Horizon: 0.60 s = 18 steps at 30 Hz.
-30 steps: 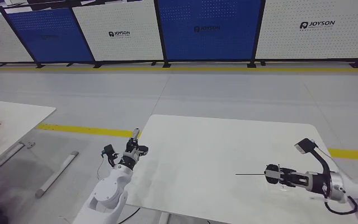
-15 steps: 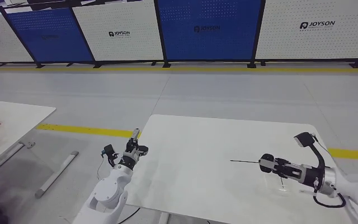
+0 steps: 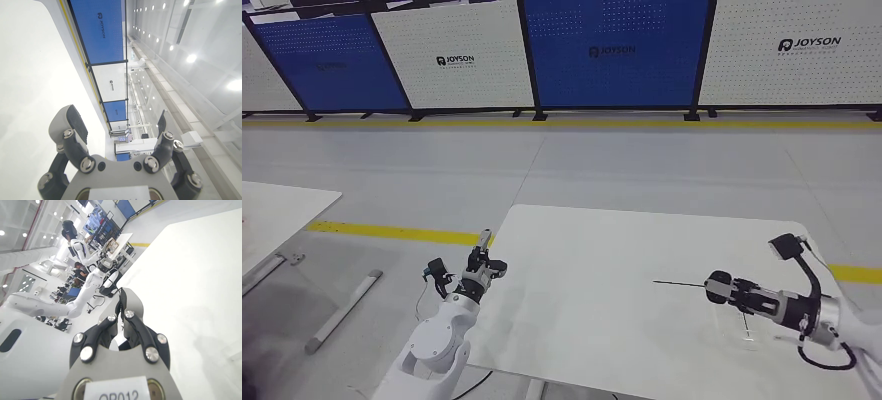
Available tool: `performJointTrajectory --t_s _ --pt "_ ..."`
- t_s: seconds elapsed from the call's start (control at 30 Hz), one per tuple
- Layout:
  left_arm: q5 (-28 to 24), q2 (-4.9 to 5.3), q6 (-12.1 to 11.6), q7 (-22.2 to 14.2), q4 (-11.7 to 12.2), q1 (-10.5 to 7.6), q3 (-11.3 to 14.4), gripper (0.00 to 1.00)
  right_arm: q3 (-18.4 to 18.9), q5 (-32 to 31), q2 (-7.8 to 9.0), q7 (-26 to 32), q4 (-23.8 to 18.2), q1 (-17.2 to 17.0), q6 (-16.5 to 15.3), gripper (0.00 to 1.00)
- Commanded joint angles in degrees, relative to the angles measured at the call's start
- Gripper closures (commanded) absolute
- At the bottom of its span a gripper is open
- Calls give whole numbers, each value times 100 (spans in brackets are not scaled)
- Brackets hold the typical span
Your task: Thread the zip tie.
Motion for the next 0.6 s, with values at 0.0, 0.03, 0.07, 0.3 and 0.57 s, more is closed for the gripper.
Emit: performJointTrajectory --t_s 0.0,0.03,0.07,0.3,0.57 --pt "0 0 0 0 0 0 0 0 -71 -31 -19 0 15 73 -35 100" --pt "0 0 0 0 0 0 0 0 -101 -72 -27 12 13 121 -35 100" --pt "0 0 0 0 0 0 0 0 -144 -85 -42 30 -1 182 -35 100" --pt "0 0 0 0 0 0 0 0 -322 -1262 -99 -170 -227 440 -35 100" --pt "0 0 0 0 0 0 0 0 -322 -1262 -99 -170 -227 440 -35 100"
